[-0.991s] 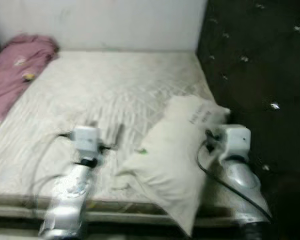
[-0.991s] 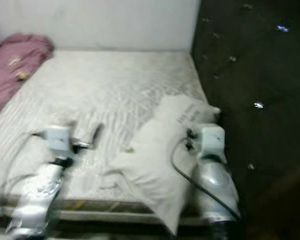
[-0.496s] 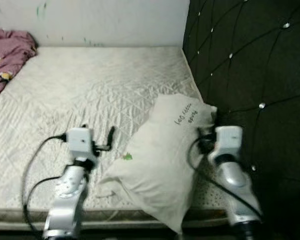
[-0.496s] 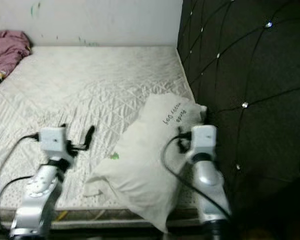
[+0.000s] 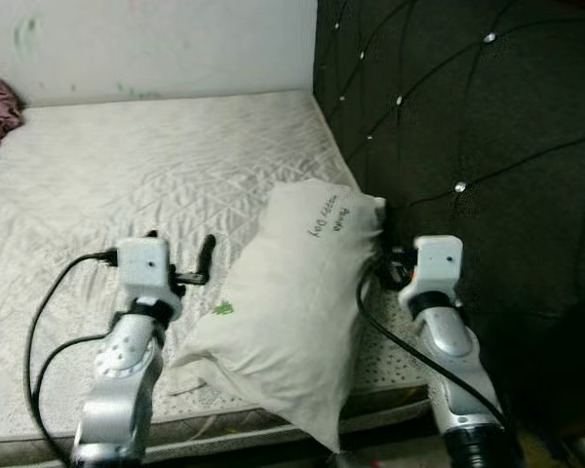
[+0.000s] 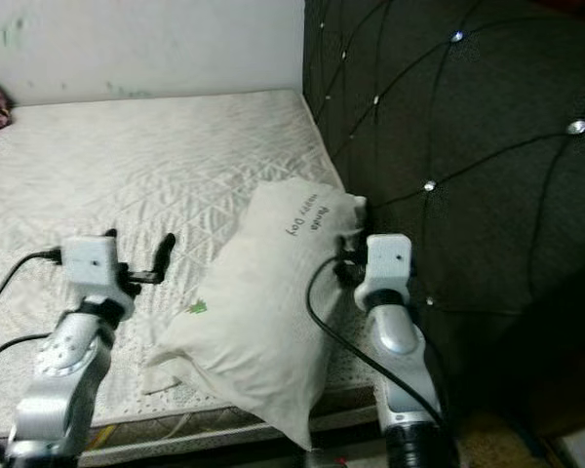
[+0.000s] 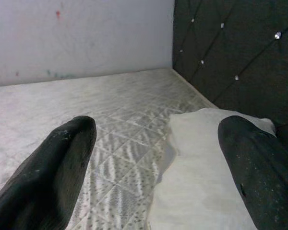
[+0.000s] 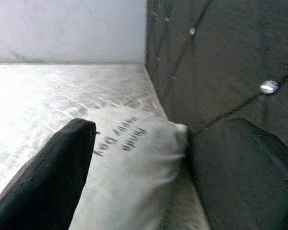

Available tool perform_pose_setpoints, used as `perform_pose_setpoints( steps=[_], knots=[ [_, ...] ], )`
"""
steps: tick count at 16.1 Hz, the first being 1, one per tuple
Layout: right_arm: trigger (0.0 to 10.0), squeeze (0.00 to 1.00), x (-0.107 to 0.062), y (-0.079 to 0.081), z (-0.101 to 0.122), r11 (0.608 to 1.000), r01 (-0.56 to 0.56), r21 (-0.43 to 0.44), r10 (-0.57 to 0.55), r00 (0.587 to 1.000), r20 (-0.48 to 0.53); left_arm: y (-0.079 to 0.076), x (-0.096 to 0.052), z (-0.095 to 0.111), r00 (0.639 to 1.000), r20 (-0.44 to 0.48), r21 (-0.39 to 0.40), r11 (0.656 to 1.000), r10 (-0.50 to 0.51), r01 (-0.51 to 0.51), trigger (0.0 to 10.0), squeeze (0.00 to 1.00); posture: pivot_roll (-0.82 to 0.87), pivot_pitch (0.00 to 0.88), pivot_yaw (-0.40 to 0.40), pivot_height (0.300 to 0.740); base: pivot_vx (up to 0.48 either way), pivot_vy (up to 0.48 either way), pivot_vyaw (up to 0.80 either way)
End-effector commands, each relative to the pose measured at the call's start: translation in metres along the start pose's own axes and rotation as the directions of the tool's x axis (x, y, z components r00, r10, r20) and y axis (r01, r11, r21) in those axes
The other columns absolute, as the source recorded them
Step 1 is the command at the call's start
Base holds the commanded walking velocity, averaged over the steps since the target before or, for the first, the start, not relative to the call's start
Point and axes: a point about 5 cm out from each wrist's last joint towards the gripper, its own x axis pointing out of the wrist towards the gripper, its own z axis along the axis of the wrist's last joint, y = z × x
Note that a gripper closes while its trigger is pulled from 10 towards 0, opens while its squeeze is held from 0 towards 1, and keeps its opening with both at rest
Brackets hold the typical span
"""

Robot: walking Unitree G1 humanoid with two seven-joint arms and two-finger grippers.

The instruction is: Clean up the room

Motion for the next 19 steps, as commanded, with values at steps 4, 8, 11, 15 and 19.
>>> perform_pose_setpoints(
  steps=[4,8,11,15,19],
  knots=[
    [10.0,0.00,-0.014,0.004,0.011,0.998,-0.049,0.038,0.048,0.998,0.038,-0.002,-0.022,-0.009,0.998,-0.063,0.017,1.000,-0.006,0.007,10.0,0.00,0.02,0.000,0.038,0.740,0.000,0.000,0.00],
    [10.0,0.00,-0.024,0.003,-0.016,0.998,-0.063,-0.012,0.062,0.998,-0.032,0.013,-0.030,-0.034,0.991,-0.124,0.073,0.996,0.050,-0.041,10.0,0.00,0.05,0.000,0.011,0.740,0.000,0.000,0.00],
    [10.0,0.00,-0.005,0.003,0.006,0.998,-0.041,-0.052,0.042,0.999,0.022,0.028,-0.028,-0.021,0.990,-0.108,0.068,0.994,0.087,-0.080,10.0,0.00,0.04,0.000,0.022,0.740,0.000,0.000,0.00],
    [10.0,0.00,0.014,0.006,0.020,0.998,-0.037,-0.054,0.041,0.996,0.074,0.006,0.007,0.009,0.999,0.024,0.040,0.998,0.048,-0.049,10.0,0.00,0.02,0.000,0.049,0.740,0.000,0.000,0.00],
    [10.0,0.00,0.018,0.007,0.024,0.997,-0.020,-0.070,0.026,0.995,0.092,-0.003,0.016,0.006,0.999,0.035,0.047,0.998,0.041,-0.042,10.0,0.00,0.00,0.000,0.067,0.740,0.000,0.000,0.00]
  ],
)
